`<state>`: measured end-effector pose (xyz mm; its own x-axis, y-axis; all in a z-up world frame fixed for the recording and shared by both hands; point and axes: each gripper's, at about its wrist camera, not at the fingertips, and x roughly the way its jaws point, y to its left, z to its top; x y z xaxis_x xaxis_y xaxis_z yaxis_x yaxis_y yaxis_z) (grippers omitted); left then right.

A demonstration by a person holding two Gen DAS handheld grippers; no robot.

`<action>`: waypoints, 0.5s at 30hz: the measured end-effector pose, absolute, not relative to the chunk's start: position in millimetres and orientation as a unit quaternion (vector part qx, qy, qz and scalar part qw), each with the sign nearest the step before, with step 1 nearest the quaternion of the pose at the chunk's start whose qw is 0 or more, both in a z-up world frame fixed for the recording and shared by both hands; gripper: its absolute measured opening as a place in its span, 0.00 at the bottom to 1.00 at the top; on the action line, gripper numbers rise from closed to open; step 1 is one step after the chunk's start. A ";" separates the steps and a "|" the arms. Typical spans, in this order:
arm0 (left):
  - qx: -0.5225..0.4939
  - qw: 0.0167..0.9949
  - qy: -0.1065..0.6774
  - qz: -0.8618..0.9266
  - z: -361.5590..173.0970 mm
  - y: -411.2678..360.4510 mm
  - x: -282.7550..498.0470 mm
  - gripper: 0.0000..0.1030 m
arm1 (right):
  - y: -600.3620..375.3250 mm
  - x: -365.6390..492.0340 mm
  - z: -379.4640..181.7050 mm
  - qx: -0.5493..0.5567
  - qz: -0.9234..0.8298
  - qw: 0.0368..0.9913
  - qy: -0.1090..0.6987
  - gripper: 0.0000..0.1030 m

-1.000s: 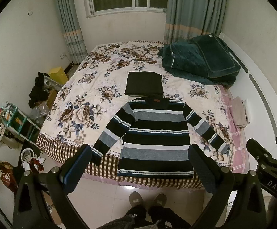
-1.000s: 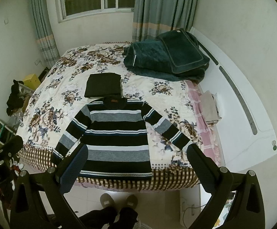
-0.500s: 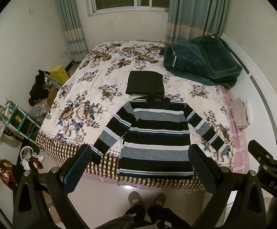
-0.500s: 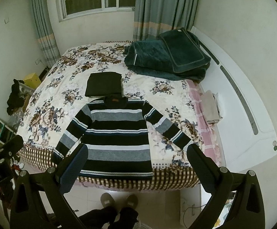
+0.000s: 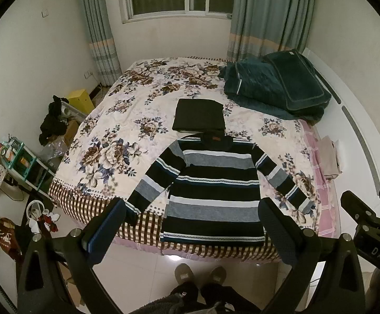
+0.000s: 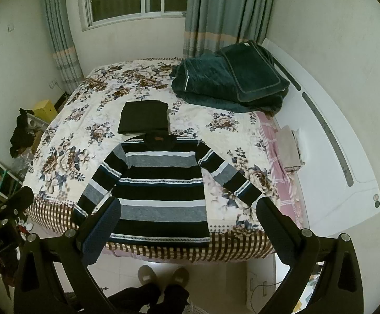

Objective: Fold small clothes

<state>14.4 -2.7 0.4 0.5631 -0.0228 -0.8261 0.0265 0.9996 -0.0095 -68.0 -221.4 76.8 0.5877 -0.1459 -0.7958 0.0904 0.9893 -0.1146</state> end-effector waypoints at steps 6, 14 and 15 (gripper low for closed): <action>0.002 0.884 0.467 -0.014 0.7 -0.5 15.6 1.00 | -220.6 -69.7 78.5 -0.032 -0.065 0.891 0.448 1.00; 0.001 0.885 0.466 -0.014 1.7 -1.5 16.3 1.00 | -217.5 -69.5 79.5 -0.033 -0.065 0.891 0.447 1.00; 0.000 0.884 0.466 -0.015 4.9 -1.3 19.1 1.00 | -217.5 -67.2 79.3 -0.032 -0.065 0.892 0.447 1.00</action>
<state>19.1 -1.3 4.9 0.5645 -0.0263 -0.8250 0.0258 0.9996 -0.0143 -67.2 -217.5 79.3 0.5926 -0.1453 -0.7923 0.0873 0.9894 -0.1162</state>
